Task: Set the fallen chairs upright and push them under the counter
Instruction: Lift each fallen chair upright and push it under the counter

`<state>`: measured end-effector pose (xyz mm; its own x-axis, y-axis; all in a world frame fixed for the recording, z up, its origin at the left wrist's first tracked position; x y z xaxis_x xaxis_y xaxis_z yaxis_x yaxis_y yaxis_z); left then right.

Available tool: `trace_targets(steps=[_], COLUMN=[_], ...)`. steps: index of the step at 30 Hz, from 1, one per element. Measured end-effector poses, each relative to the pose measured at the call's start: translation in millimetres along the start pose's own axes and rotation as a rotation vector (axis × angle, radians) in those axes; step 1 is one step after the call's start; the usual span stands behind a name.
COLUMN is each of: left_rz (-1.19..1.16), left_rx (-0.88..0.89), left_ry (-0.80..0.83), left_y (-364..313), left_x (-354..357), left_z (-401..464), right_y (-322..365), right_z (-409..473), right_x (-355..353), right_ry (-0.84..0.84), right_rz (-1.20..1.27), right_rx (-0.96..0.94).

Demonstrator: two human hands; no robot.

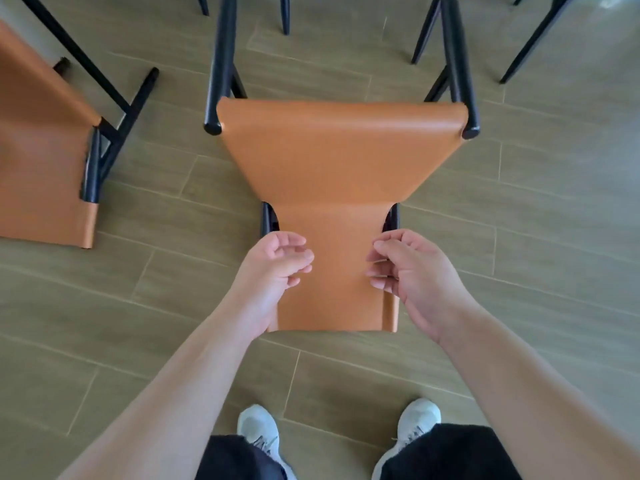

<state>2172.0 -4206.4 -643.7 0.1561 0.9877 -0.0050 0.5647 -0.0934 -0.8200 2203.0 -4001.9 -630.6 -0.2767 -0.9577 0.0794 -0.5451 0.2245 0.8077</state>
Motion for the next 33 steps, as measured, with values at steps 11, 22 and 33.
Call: trace_targets(steps=[11, 22, 33], left_rz=[0.052, 0.498, 1.615], left_rx=[-0.042, -0.072, 0.292], left_ry=[-0.008, -0.04, 0.165], left_y=[213.6, 342.9, 435.1], left_x=[5.7, 16.0, 31.5], left_z=[164.8, 217.5, 227.3], right_y=[-213.8, -346.1, -429.2], right_z=[166.8, 220.3, 229.8], right_x=[-30.6, -64.0, -63.1], right_ry=[-0.045, -0.078, 0.308], right_rz=[-0.074, -0.596, -1.703], right_rx=[0.075, 0.141, -0.286])
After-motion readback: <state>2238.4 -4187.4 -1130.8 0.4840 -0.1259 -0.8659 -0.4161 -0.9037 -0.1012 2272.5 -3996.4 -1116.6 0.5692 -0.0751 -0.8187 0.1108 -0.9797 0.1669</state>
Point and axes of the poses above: each hand's wrist, its own z-axis towards the middle knuckle, its own x-axis out of the palm, y = z × x, the point moved 9 cm from there along z, towards the middle knuckle, and after that the axes turned 4 degrees about z, right-handed, at the moved point
